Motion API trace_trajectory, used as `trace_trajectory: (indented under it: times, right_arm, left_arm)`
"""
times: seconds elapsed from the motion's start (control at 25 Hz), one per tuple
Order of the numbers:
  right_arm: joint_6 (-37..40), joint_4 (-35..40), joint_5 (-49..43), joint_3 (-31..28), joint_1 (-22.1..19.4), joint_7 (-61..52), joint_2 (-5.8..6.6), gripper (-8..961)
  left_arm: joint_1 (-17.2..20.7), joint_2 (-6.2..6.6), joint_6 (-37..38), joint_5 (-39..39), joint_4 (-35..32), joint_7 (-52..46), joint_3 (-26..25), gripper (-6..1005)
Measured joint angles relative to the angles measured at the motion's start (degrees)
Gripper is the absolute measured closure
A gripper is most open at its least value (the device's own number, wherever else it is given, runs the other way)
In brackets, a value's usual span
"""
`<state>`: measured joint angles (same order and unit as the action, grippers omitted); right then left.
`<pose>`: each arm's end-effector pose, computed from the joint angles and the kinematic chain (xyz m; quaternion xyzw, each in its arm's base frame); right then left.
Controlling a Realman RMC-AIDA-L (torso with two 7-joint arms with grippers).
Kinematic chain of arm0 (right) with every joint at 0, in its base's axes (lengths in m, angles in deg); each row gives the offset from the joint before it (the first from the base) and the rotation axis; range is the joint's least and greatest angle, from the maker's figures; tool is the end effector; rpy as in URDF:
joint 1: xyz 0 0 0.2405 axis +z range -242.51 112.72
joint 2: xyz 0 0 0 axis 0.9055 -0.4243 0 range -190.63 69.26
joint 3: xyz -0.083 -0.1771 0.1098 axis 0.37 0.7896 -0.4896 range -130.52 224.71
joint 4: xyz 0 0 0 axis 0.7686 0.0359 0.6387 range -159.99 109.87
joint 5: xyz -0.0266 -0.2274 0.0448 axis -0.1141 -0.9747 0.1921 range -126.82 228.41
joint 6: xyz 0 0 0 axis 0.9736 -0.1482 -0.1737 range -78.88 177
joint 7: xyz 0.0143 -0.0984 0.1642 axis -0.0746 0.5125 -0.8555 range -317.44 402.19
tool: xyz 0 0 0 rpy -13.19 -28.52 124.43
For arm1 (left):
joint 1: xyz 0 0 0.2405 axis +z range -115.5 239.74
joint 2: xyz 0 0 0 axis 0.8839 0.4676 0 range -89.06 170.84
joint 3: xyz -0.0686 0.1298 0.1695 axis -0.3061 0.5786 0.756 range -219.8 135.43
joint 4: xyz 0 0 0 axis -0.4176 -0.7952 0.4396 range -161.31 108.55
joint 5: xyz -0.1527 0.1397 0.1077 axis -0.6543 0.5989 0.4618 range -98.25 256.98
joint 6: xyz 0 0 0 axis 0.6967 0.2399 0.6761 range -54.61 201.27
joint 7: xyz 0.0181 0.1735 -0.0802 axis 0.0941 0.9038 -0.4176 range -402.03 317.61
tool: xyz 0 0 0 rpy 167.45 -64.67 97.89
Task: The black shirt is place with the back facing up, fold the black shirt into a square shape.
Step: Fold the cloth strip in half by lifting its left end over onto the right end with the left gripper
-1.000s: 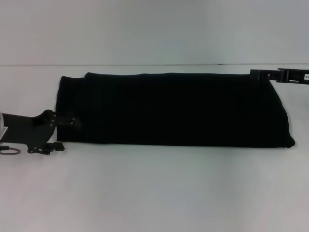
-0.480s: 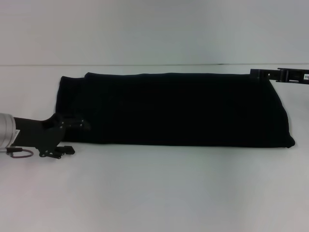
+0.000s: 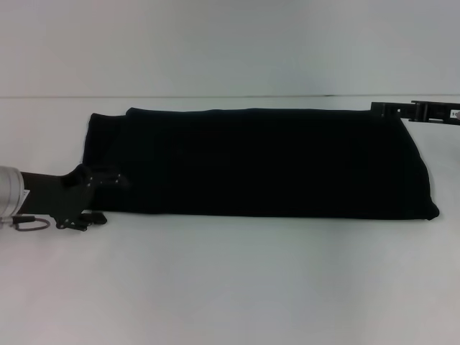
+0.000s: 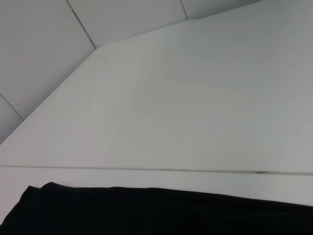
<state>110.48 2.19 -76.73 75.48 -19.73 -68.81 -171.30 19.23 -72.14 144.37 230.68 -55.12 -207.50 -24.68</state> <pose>0.2638 0.4709 0.0312 -0.8143 0.4641 0.1925 0.2905 -0.3137 0.4060 -0.0006 -0.5181 -0.8239 -0.1665 0.1582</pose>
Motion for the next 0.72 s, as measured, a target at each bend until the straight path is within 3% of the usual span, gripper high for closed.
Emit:
trace_trajectory:
  times: [0.72]
  right_arm:
    - [0.01, 0.00, 0.00, -0.18, 0.05, -0.31, 0.05, 93]
  left_arm:
    - [-0.02, -0.07, -3.29, 0.18, 0.01, 0.33, 0.31, 166]
